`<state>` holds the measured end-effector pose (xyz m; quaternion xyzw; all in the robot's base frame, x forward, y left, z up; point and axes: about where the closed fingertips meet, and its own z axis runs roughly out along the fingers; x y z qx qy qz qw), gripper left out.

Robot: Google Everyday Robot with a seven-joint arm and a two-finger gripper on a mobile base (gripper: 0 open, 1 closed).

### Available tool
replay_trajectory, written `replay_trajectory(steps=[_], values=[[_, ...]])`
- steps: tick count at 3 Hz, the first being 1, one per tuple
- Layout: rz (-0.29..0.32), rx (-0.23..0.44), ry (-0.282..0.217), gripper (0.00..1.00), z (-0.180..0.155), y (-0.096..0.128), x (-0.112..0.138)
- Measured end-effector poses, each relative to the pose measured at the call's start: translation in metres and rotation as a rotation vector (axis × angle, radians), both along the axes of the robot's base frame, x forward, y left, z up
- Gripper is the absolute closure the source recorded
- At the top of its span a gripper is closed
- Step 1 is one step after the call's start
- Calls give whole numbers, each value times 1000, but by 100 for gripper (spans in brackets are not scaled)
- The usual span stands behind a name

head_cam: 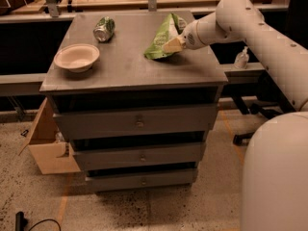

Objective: Move green rice chip bag near paper bowl

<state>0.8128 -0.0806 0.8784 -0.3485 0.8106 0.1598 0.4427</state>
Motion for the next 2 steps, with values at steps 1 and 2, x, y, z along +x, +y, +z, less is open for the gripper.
replay_trajectory(steps=[1, 2], values=[[153, 26, -42, 88, 16, 39, -3], [392, 56, -101, 100, 39, 86, -19]])
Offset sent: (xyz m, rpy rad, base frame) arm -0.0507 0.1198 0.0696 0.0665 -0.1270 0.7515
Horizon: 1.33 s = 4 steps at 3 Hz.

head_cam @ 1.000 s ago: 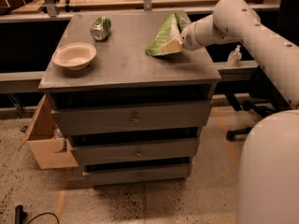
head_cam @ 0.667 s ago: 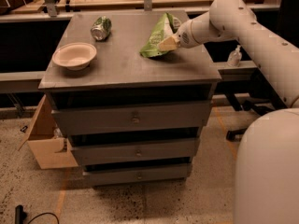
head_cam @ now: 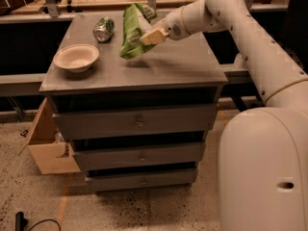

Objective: Move green rice chip bag near paper bowl

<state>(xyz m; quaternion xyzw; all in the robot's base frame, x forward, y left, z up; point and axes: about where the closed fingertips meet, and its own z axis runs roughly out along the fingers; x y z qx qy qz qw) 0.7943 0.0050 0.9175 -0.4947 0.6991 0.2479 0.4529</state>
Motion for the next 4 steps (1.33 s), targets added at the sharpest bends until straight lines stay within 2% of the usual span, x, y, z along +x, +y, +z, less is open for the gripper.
replay_trajectory(steps=[1, 2, 3, 4], values=[[188, 6, 1, 100, 3, 37, -21], [328, -17, 46, 82, -8, 59, -42], [384, -30, 80, 59, -16, 66, -50], [404, -34, 99, 35, -20, 70, -51]])
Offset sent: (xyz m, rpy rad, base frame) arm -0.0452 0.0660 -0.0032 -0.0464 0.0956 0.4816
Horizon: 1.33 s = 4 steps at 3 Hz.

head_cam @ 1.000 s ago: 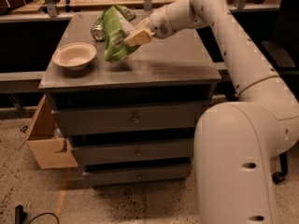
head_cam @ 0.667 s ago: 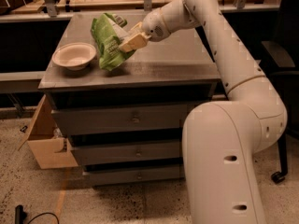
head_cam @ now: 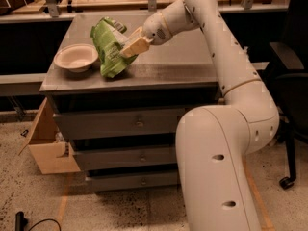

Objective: Move green rice chip bag near paper bowl

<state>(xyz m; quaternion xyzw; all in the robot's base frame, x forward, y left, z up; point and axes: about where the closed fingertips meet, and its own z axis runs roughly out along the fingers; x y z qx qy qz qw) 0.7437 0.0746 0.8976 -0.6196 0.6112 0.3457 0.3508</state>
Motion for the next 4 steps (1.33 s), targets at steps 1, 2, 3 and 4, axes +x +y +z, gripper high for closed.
replay_trajectory(steps=[1, 2, 3, 4], values=[[-4, -8, 4, 12, 0, 0, 4], [-34, -7, -1, 0, 4, -4, 10], [-178, 10, -28, 0, 24, -46, 31], [-520, -32, -91, 0, 54, -163, 66]])
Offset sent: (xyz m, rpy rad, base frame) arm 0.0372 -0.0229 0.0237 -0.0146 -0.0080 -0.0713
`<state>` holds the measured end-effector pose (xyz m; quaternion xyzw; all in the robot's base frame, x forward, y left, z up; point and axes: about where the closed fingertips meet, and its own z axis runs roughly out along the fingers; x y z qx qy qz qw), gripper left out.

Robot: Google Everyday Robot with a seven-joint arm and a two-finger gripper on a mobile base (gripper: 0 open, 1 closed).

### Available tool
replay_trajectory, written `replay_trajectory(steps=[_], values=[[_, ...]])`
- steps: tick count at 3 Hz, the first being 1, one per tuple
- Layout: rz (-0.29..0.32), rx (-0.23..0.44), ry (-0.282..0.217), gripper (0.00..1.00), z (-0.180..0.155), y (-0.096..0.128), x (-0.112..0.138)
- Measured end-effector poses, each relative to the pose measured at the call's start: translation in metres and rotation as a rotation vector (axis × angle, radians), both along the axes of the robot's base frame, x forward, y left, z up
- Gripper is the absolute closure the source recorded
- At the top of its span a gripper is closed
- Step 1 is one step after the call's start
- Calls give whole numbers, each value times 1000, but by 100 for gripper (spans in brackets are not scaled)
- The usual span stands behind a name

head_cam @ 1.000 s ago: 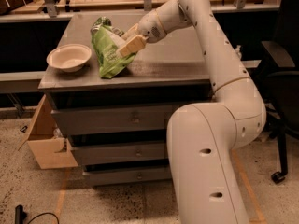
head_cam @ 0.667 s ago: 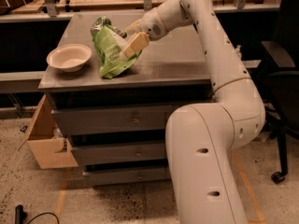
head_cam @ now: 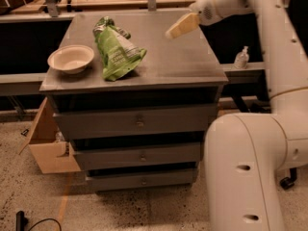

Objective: Move green rice chip bag near paper bowl

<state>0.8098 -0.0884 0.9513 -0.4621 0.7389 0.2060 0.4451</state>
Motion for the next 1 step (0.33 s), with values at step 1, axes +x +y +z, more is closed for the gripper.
replay_trajectory(steps=[1], values=[[-335, -26, -55, 0, 26, -95, 31]])
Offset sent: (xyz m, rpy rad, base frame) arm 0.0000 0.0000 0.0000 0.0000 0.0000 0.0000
